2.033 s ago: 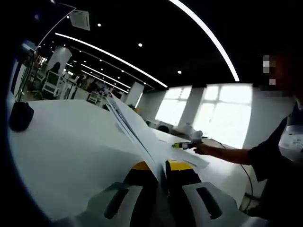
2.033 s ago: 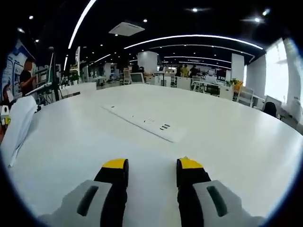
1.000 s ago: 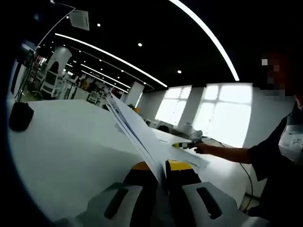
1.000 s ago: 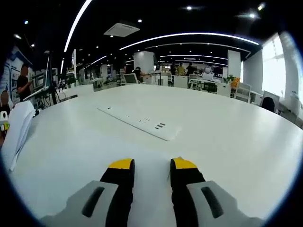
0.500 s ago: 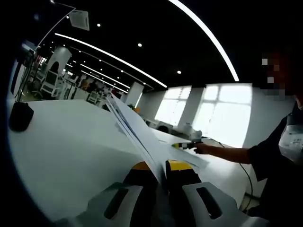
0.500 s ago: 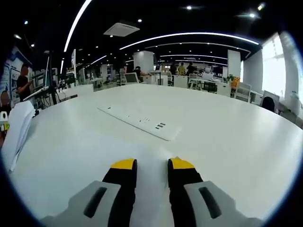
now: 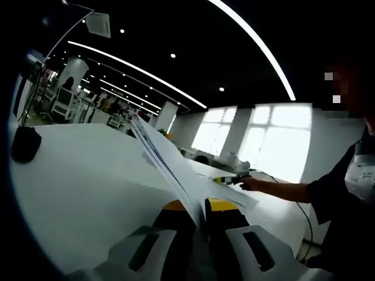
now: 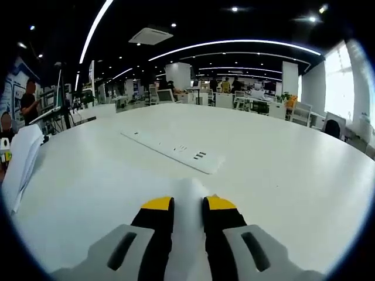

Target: Organize the stack of printing papers by aligning and flattening the scattered papers on the table

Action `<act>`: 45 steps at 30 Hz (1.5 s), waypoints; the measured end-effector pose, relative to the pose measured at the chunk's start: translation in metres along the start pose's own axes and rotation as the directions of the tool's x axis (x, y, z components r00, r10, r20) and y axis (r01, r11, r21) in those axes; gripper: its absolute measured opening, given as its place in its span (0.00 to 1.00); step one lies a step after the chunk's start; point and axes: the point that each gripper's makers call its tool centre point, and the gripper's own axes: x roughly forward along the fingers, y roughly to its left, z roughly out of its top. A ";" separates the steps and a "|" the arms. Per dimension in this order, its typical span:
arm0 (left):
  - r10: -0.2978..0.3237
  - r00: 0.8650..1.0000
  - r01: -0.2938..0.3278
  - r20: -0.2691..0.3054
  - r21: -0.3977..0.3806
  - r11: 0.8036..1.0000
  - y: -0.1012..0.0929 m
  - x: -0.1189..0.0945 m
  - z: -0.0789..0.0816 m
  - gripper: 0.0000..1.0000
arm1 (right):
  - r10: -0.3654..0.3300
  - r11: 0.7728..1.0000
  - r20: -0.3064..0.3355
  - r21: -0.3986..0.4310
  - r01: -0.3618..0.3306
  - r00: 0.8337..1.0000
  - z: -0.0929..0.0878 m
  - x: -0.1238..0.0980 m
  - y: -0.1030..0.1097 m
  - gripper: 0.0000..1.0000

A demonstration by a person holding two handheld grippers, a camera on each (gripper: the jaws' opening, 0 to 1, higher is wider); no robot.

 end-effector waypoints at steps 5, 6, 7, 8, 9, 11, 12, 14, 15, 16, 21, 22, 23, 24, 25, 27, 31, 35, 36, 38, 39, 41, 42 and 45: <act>-0.001 1.000 0.001 0.000 -0.001 1.000 0.000 0.000 0.000 0.11 | -0.004 1.000 -0.006 -0.016 0.004 1.000 0.000 -0.002 0.001 0.07; -0.002 1.000 0.002 0.000 0.000 1.000 0.000 0.000 0.000 0.11 | -0.005 1.000 -0.006 -0.020 0.005 1.000 0.001 -0.003 0.000 0.06; -0.002 1.000 0.002 0.000 -0.001 1.000 0.000 0.000 0.000 0.11 | -0.004 1.000 -0.003 -0.026 0.004 1.000 0.002 -0.005 0.001 0.06; -0.002 1.000 0.002 0.000 -0.001 1.000 0.000 0.000 0.000 0.11 | -0.001 1.000 0.000 -0.025 0.001 1.000 0.003 -0.006 0.001 0.06; -0.002 1.000 0.002 0.000 -0.001 1.000 0.000 0.000 0.000 0.11 | 0.003 1.000 0.003 -0.020 -0.003 1.000 0.004 -0.008 0.003 0.06; -0.002 1.000 0.002 0.000 0.000 1.000 -0.001 0.001 -0.001 0.11 | 0.007 1.000 0.007 -0.022 -0.007 1.000 0.006 -0.011 0.004 0.05; -0.002 1.000 0.002 0.000 0.000 1.000 -0.001 0.001 -0.001 0.11 | 0.008 1.000 0.011 -0.022 -0.008 1.000 0.008 -0.012 0.004 0.05; -0.001 1.000 0.001 -0.001 0.000 1.000 -0.001 0.001 -0.001 0.11 | 0.013 1.000 0.019 -0.024 -0.012 1.000 0.011 -0.014 0.006 0.03; 0.000 1.000 0.000 -0.003 0.000 1.000 -0.001 0.002 -0.001 0.11 | 0.015 1.000 0.025 -0.026 -0.014 1.000 0.013 -0.015 0.007 0.03; 0.000 1.000 0.000 -0.003 0.001 1.000 -0.001 0.002 -0.001 0.11 | 0.015 1.000 0.027 -0.027 -0.014 1.000 0.014 -0.016 0.008 0.02; 0.001 1.000 -0.001 -0.002 0.002 1.000 -0.001 0.001 -0.001 0.11 | 0.019 0.999 0.045 -0.029 -0.017 0.999 0.021 -0.023 0.006 0.00; 0.001 1.000 -0.001 -0.001 0.001 1.000 0.000 0.001 -0.001 0.11 | 0.020 0.999 0.048 -0.029 -0.018 0.999 0.023 -0.025 0.007 0.00; 0.001 1.000 -0.001 -0.001 0.001 1.000 0.000 0.001 -0.001 0.11 | 0.022 0.999 0.052 -0.033 -0.020 0.998 0.025 -0.028 0.008 0.00; 0.000 1.000 0.000 -0.001 0.001 1.000 0.000 0.001 -0.001 0.11 | 0.023 0.999 0.055 -0.035 -0.021 0.998 0.025 -0.030 0.010 0.00; 0.000 1.000 0.000 -0.001 0.001 1.000 0.000 0.001 0.000 0.11 | 0.027 0.999 0.062 -0.037 -0.025 0.998 0.028 -0.035 0.013 0.00; -0.001 1.000 0.001 0.000 0.001 1.000 0.001 0.000 0.000 0.11 | 0.033 0.999 0.077 -0.038 -0.030 0.996 0.032 -0.042 0.017 0.00; -0.001 1.000 0.001 0.000 0.000 1.000 0.001 0.000 0.000 0.11 | 0.046 0.998 0.116 -0.054 -0.040 0.992 0.046 -0.062 0.027 0.00; -0.001 1.000 0.001 -0.002 0.001 1.000 0.001 0.000 0.000 0.11 | 0.062 0.996 0.149 -0.067 -0.052 0.987 0.058 -0.079 0.037 0.00; -0.001 1.000 0.001 -0.003 0.002 1.000 0.001 0.000 0.000 0.11 | 0.064 0.996 0.153 -0.070 -0.054 0.986 0.061 -0.081 0.038 0.00; 0.000 1.000 0.000 -0.003 0.003 1.000 0.001 -0.001 0.000 0.11 | 0.068 0.996 0.158 -0.073 -0.057 0.985 0.063 -0.085 0.040 0.00; 0.000 1.000 0.000 -0.002 0.002 1.000 0.001 -0.001 0.000 0.11 | 0.069 0.995 0.163 -0.077 -0.057 0.984 0.064 -0.088 0.042 0.00; 0.000 1.000 0.000 -0.001 0.001 1.000 0.002 -0.001 0.000 0.11 | 0.072 0.995 0.167 -0.078 -0.060 0.983 0.065 -0.093 0.045 0.00; 0.000 1.000 0.000 -0.002 0.002 1.000 0.002 -0.001 0.000 0.11 | 0.073 0.995 0.168 -0.080 -0.061 0.983 0.065 -0.096 0.049 0.00; 0.000 1.000 0.000 -0.005 0.002 1.000 0.001 -0.001 0.000 0.11 | 0.081 0.994 0.177 -0.085 -0.066 0.981 0.070 -0.104 0.053 0.00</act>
